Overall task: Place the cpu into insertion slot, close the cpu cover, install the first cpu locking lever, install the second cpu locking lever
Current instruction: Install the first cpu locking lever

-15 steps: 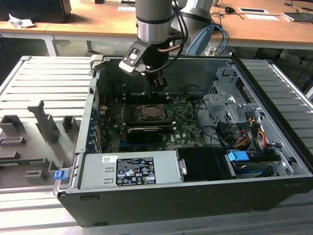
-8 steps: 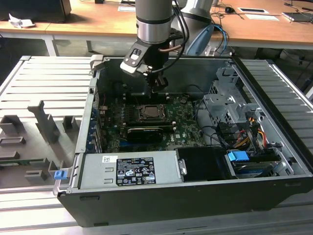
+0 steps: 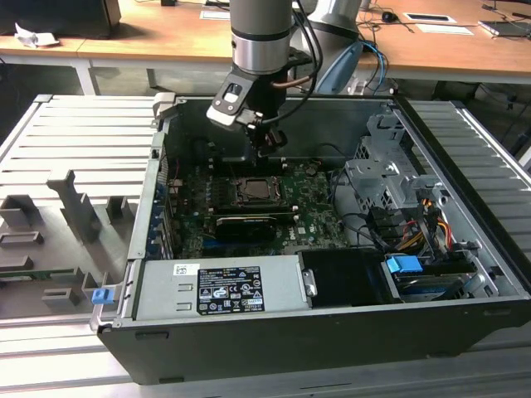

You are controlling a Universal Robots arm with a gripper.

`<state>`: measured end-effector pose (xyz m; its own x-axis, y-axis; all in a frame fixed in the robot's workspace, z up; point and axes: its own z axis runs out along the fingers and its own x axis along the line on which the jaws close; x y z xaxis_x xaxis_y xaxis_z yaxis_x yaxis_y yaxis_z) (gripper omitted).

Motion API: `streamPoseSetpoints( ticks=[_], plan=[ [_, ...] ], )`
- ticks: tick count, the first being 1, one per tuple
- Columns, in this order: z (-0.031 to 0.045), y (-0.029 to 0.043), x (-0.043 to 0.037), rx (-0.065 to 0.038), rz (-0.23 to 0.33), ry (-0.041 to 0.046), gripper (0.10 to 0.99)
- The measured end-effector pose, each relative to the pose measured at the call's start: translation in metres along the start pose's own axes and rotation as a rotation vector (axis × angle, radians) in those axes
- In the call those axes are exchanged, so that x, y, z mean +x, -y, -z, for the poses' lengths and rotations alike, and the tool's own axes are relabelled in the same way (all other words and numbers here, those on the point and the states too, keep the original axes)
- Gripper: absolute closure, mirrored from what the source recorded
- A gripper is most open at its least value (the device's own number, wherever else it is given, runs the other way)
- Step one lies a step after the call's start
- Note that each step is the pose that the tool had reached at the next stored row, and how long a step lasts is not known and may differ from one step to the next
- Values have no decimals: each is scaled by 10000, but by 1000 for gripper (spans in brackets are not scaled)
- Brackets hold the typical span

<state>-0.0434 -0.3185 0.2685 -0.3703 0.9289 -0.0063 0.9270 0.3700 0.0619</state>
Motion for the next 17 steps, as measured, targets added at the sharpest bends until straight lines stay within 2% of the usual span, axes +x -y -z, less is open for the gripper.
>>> streamPoseSetpoints(
  ticks=[12,17],
  plan=[
    [-4,1,-1,0,457,-23,980],
    [-4,0,-1,2,1117,-46,980]
  ],
)
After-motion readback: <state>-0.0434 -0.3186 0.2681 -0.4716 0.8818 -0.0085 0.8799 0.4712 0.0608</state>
